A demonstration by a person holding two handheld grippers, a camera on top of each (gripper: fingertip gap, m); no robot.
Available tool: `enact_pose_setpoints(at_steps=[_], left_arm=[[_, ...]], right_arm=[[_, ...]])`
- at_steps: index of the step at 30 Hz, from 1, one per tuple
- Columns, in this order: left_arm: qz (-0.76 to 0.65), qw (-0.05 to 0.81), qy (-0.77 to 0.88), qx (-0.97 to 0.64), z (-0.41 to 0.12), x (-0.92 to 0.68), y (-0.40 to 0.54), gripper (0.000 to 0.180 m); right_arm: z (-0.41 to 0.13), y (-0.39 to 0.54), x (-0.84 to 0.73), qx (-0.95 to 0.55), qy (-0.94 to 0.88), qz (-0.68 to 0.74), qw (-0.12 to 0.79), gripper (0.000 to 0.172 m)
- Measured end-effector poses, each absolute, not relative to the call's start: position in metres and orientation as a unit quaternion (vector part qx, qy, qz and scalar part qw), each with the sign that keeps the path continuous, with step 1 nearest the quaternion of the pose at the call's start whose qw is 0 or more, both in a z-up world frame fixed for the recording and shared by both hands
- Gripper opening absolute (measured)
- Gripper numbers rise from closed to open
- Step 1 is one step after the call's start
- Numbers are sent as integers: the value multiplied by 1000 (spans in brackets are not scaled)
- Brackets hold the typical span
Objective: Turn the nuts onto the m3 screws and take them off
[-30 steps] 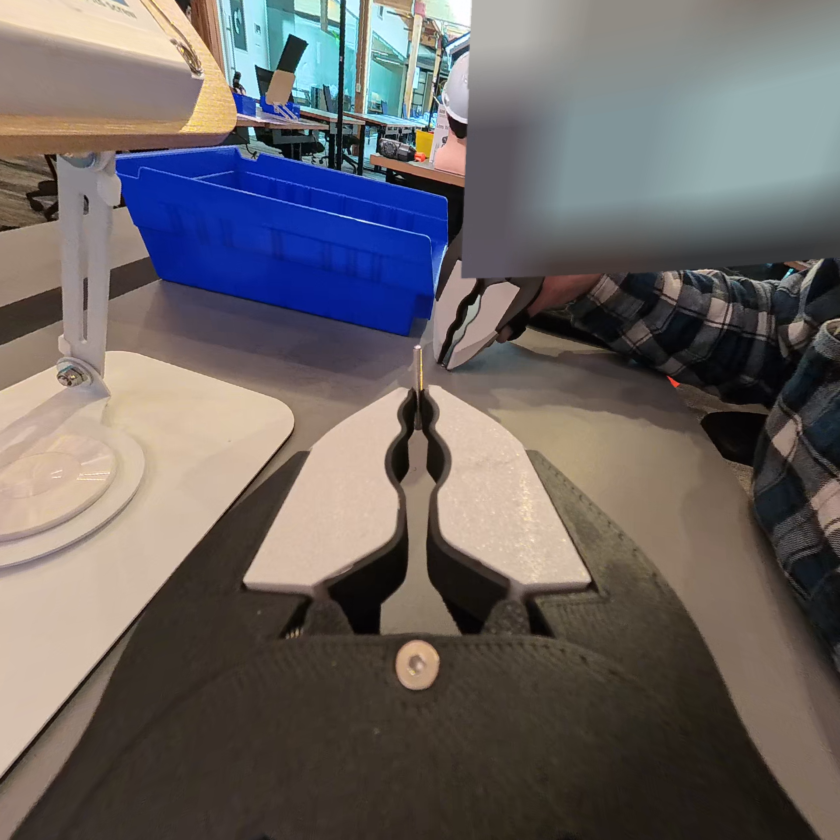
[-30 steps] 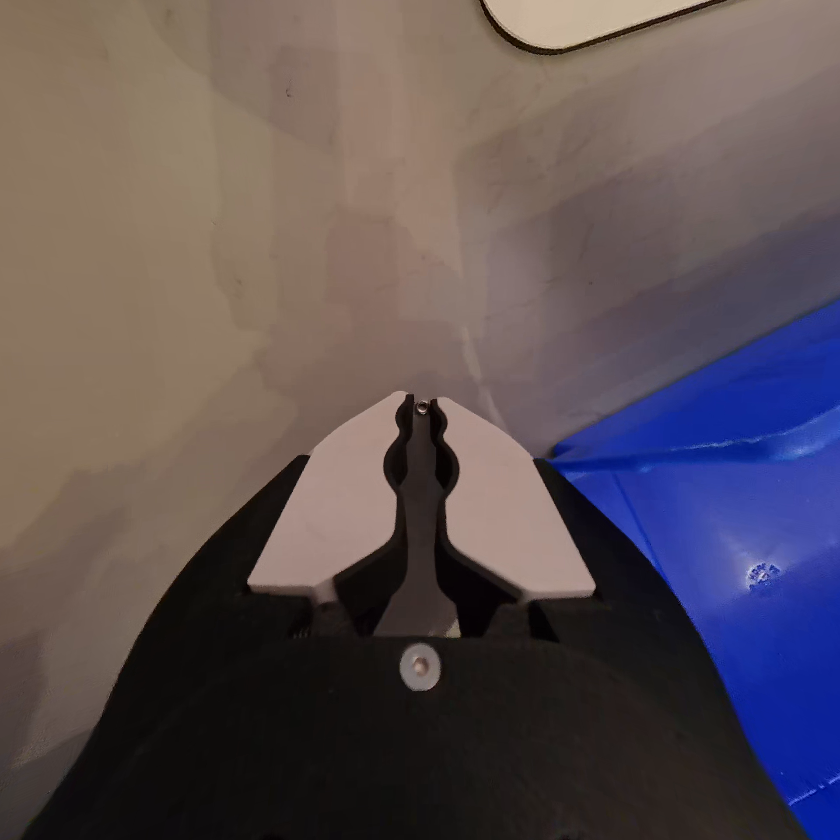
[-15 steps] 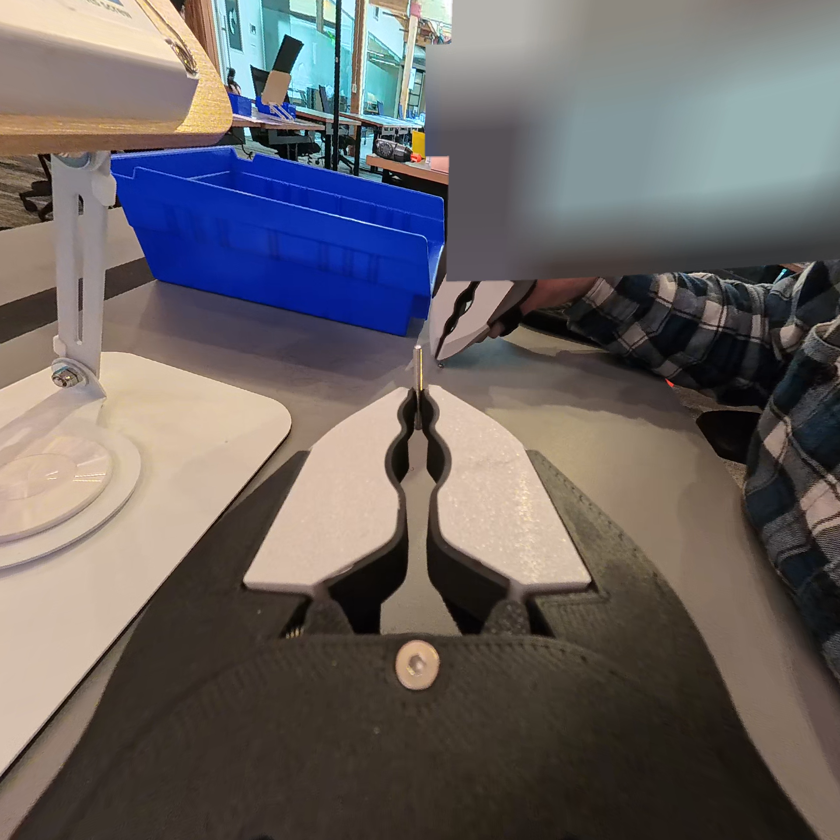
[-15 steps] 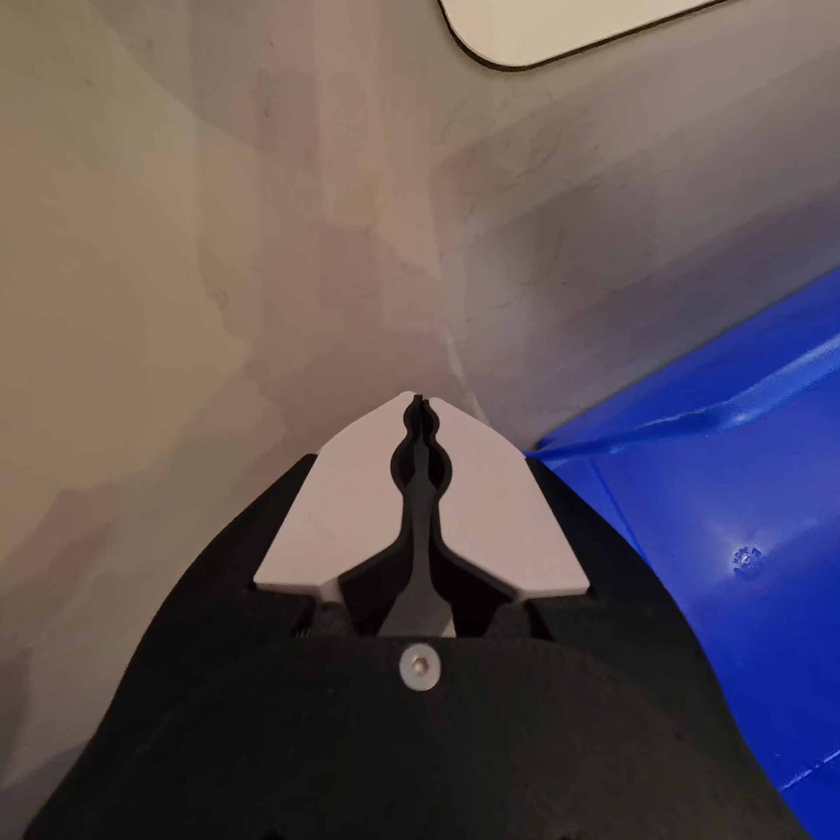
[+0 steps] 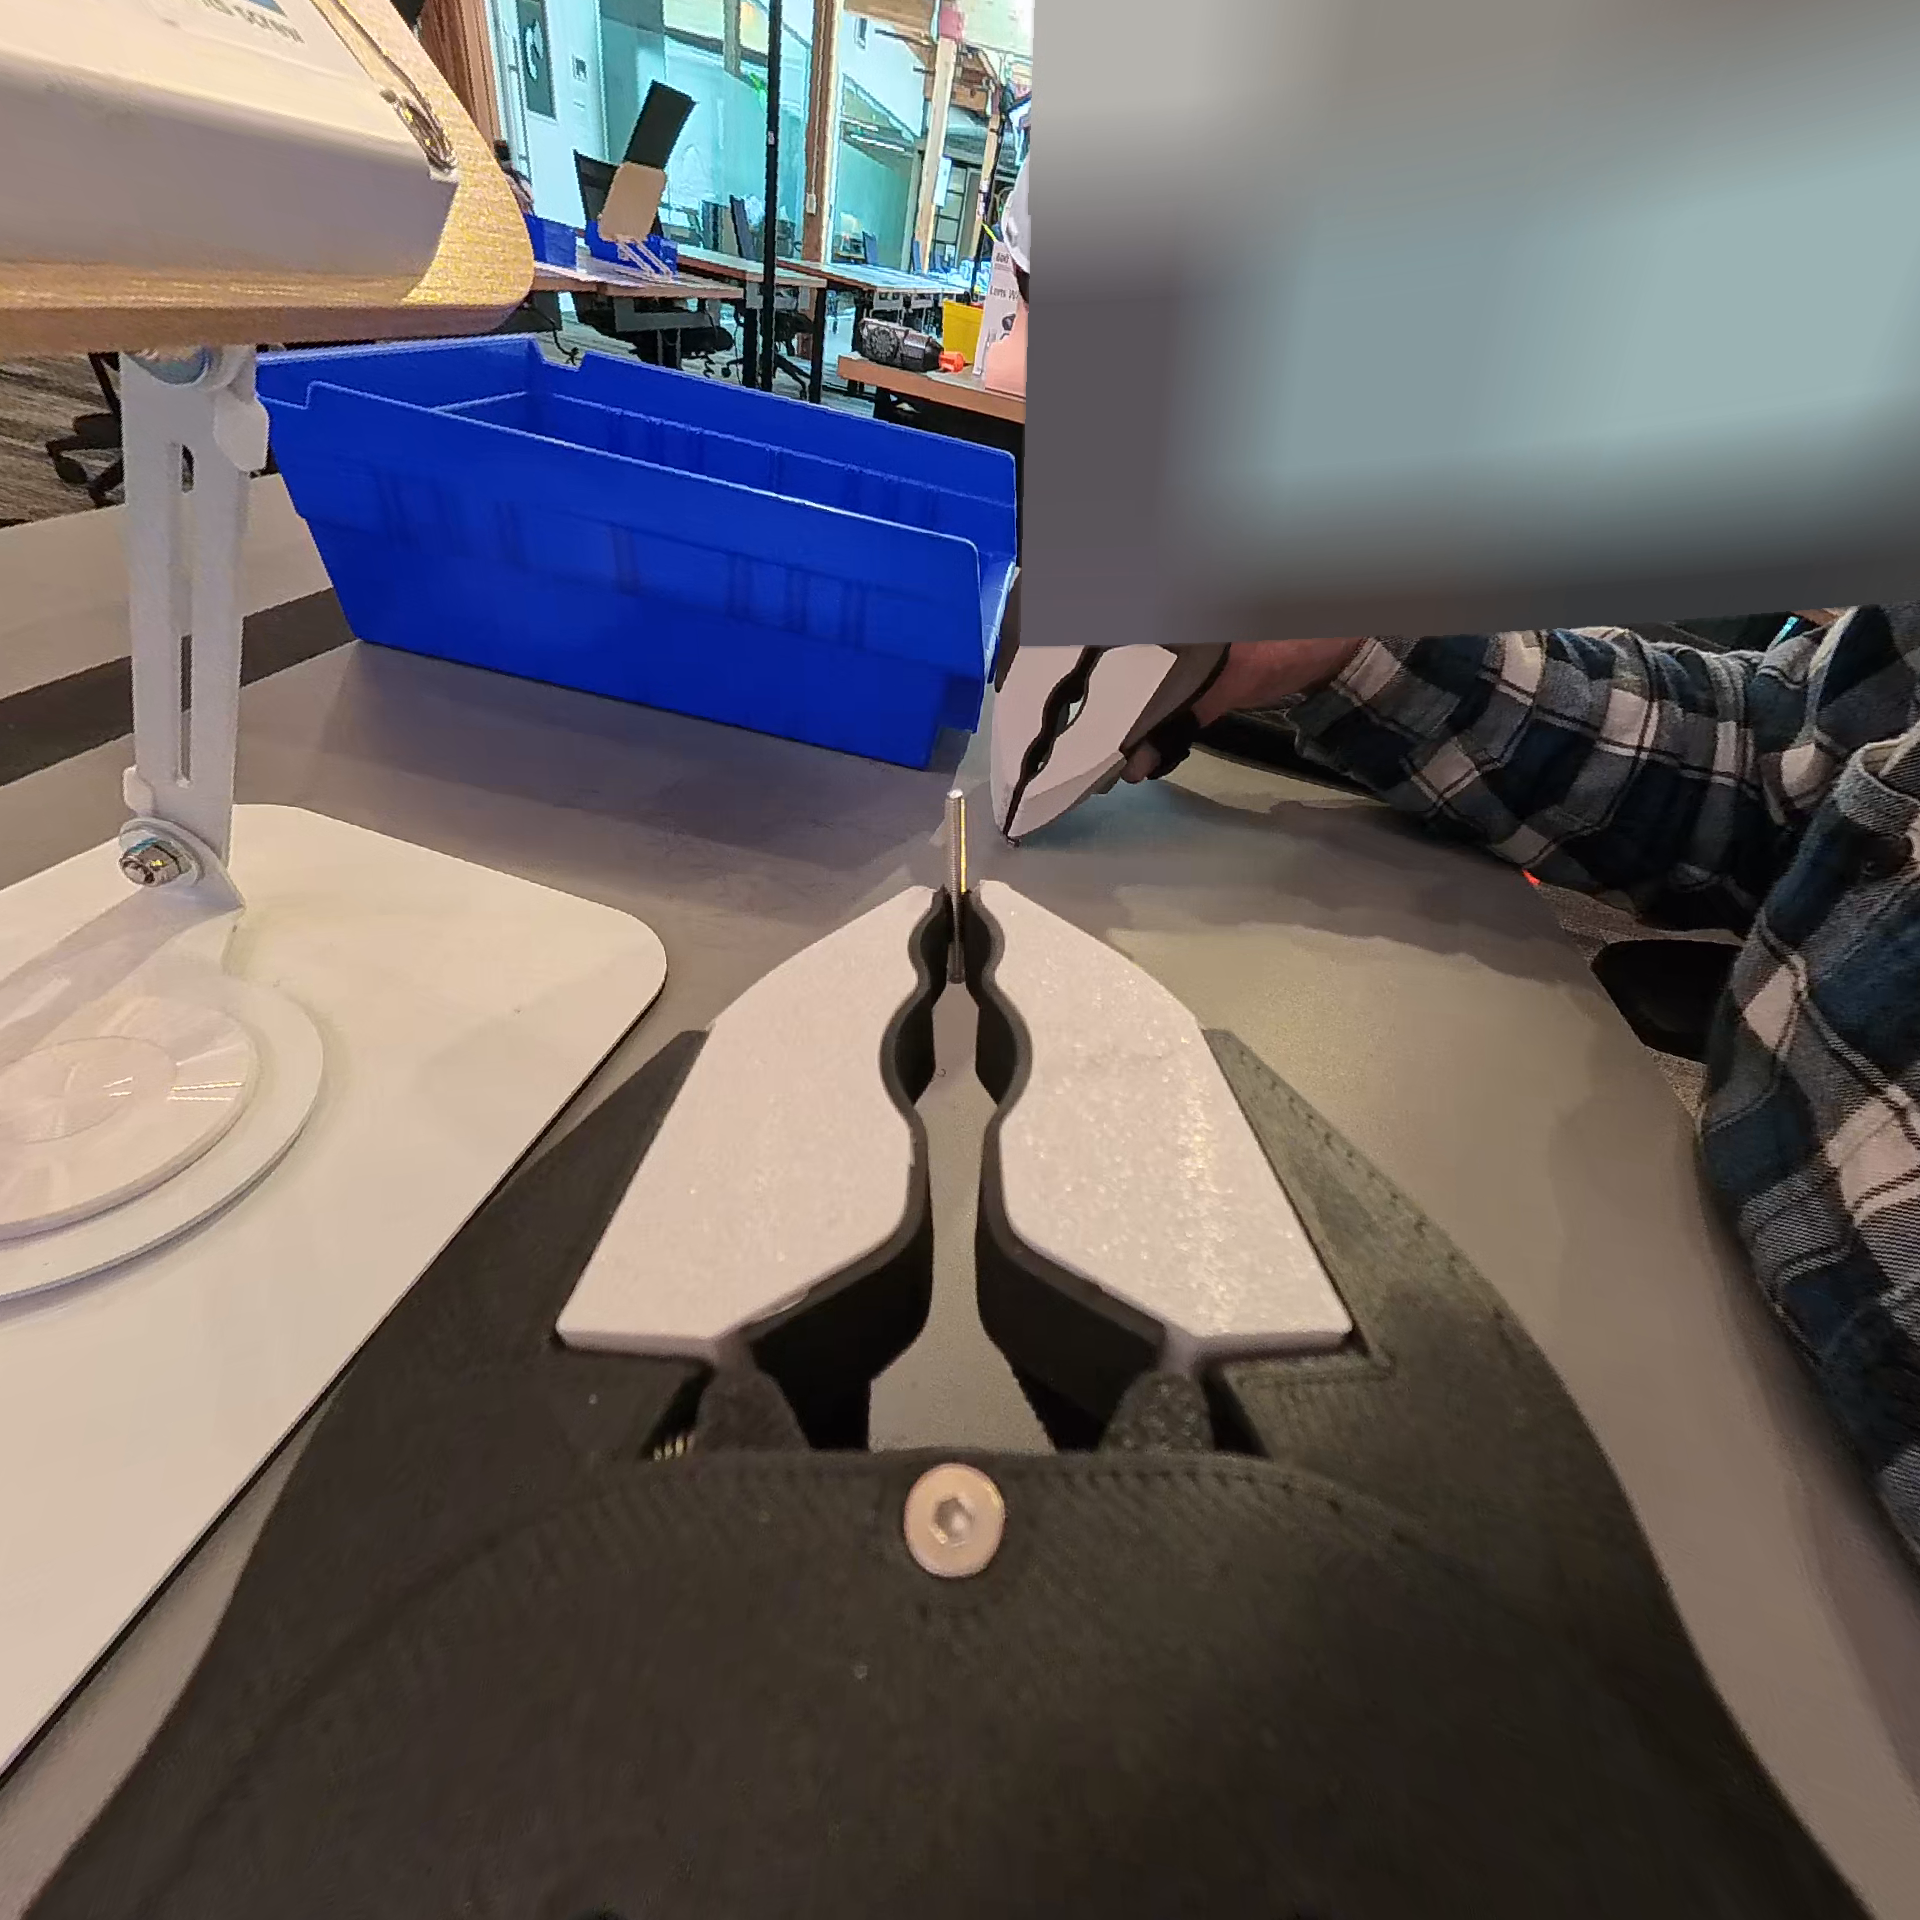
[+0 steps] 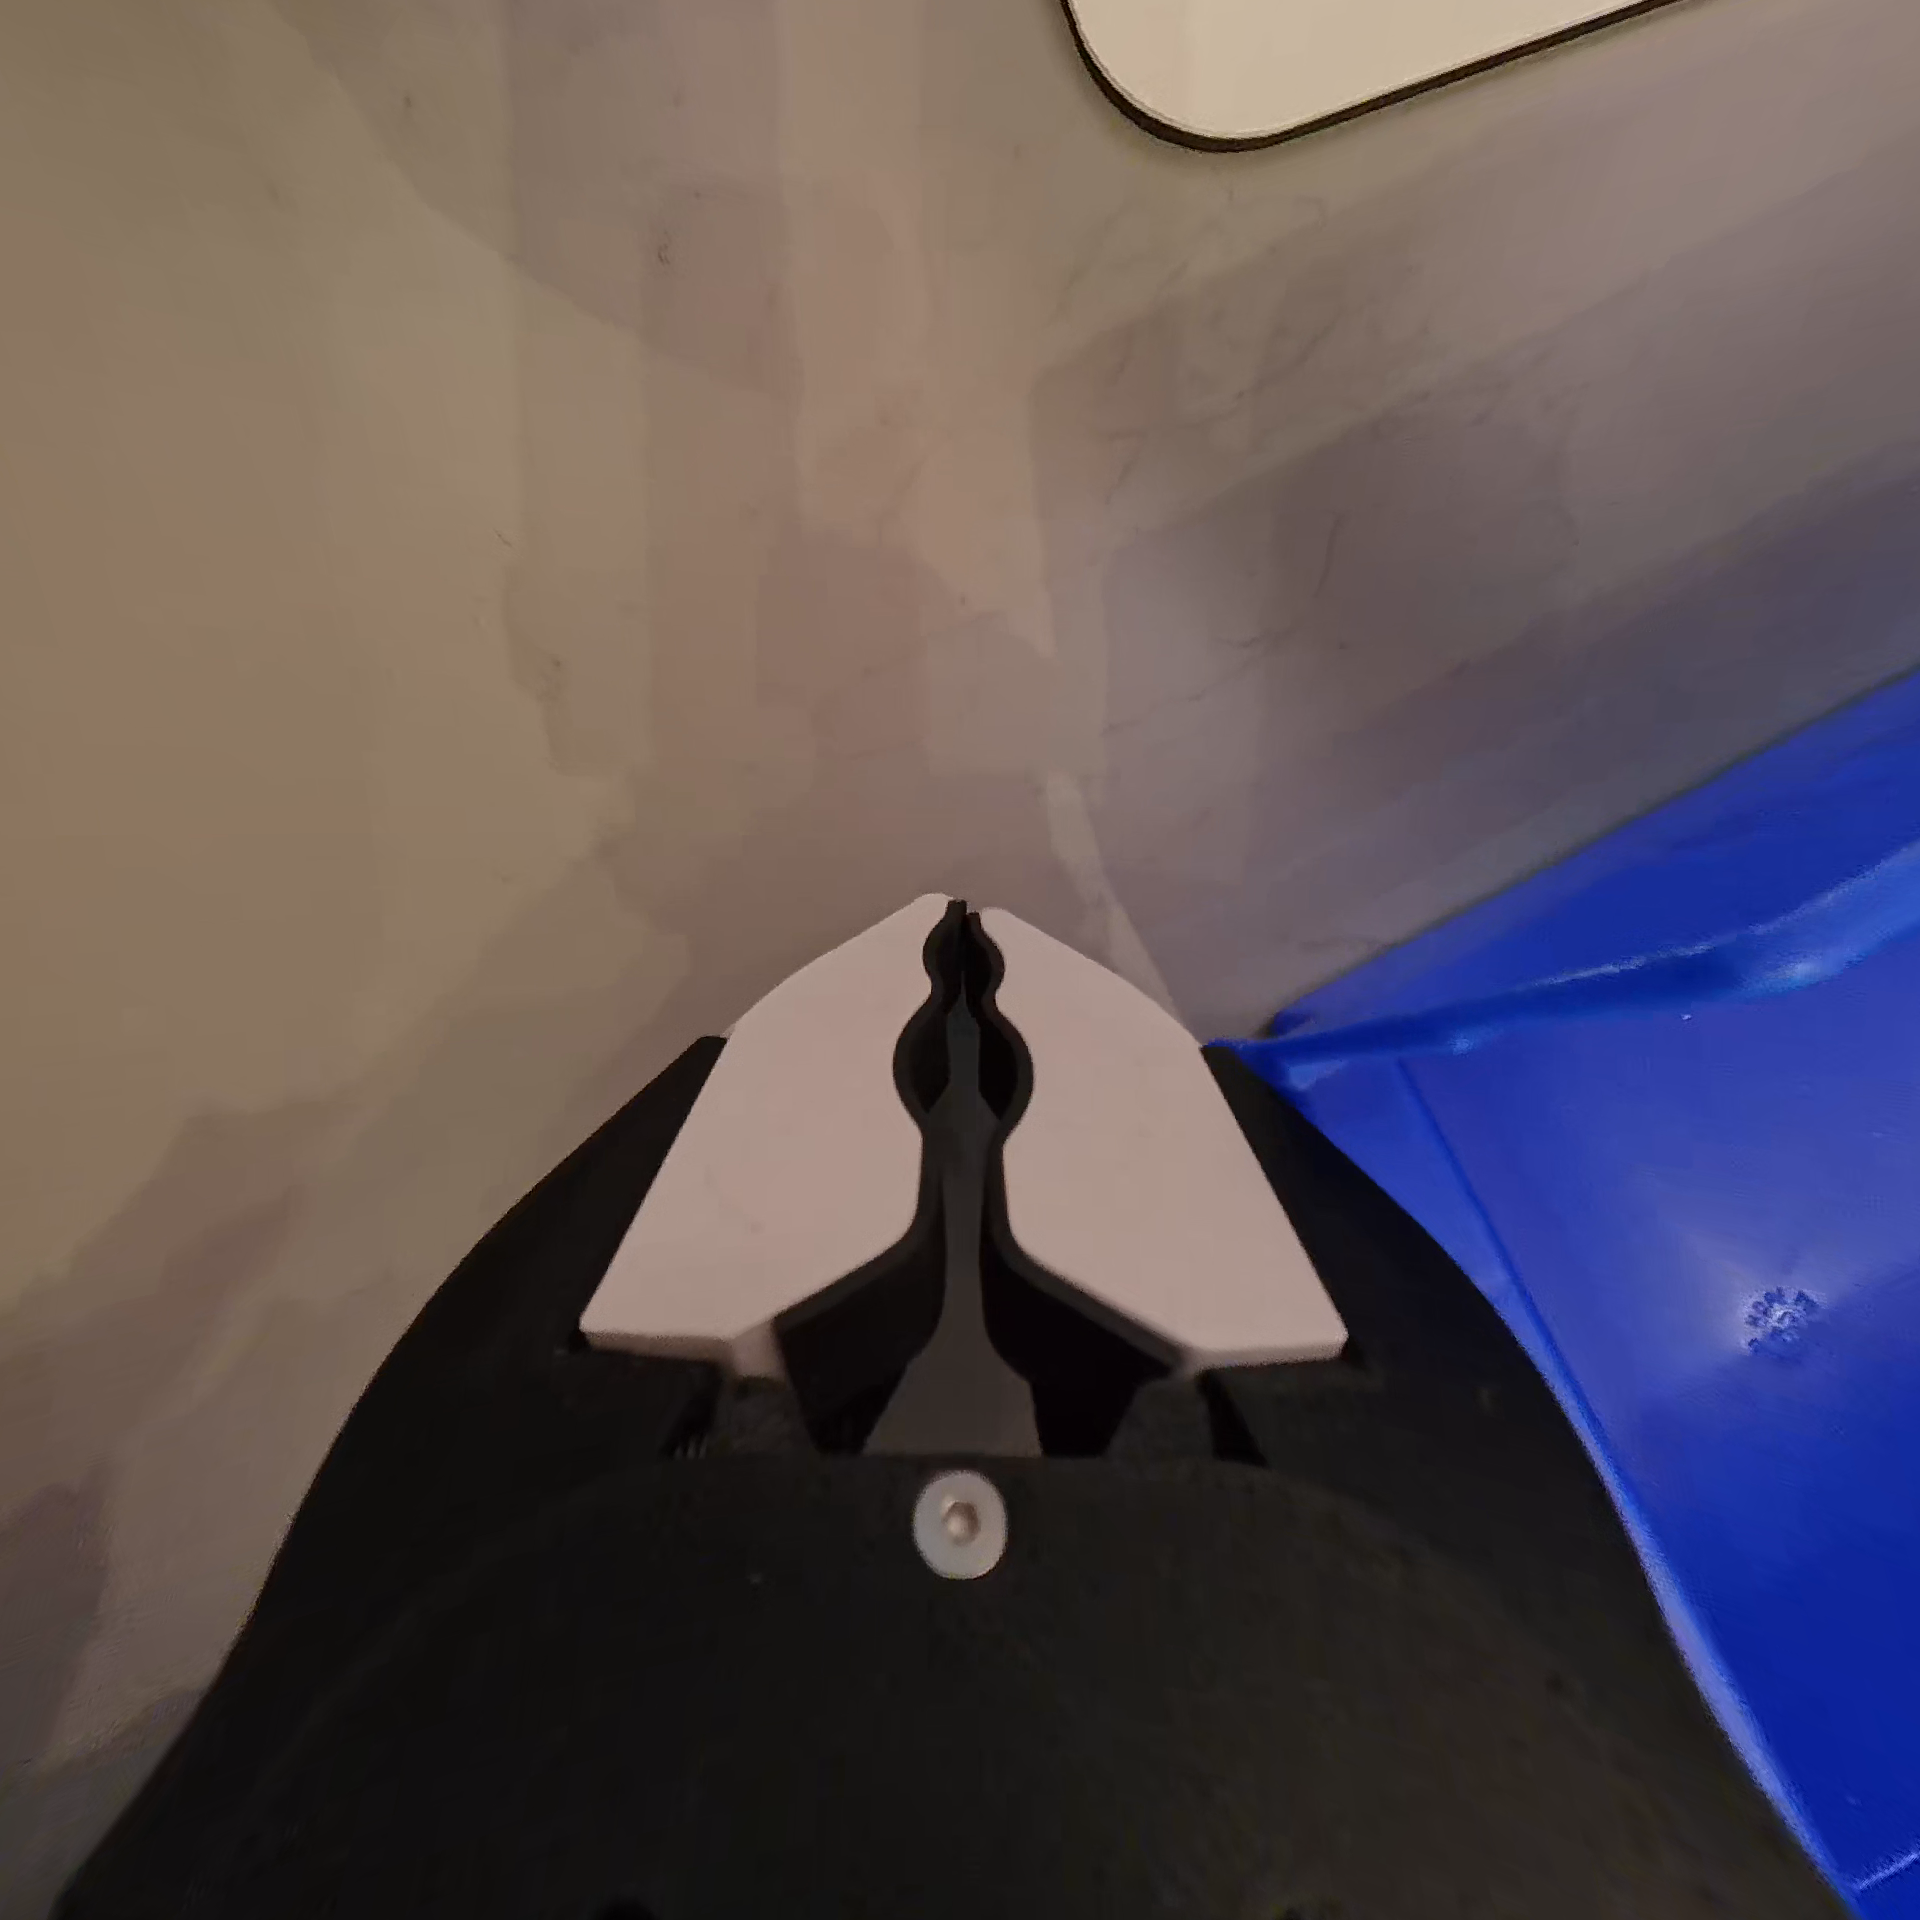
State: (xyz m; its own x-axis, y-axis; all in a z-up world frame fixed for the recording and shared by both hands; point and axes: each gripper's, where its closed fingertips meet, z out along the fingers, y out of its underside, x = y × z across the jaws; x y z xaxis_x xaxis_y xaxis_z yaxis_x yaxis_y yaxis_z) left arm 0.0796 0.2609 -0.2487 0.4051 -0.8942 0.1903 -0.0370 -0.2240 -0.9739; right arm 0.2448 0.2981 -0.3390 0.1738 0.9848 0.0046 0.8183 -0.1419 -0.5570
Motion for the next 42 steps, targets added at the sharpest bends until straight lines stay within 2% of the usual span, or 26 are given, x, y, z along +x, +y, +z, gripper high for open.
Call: enact_pose_setpoints(at_steps=[17,24,42], left_arm=[[-381,529,333,-681,-250,43,263,2],[-383,525,347,-677,-252,49,263,2],[-389,521,351,-674,-252,51,262,2]], right_arm=[[-339,227,121,-620,-720,252,185,0],[-336,220,126,-609,-740,229,171,13],[-340,219,126,-596,-773,169,132,6]])
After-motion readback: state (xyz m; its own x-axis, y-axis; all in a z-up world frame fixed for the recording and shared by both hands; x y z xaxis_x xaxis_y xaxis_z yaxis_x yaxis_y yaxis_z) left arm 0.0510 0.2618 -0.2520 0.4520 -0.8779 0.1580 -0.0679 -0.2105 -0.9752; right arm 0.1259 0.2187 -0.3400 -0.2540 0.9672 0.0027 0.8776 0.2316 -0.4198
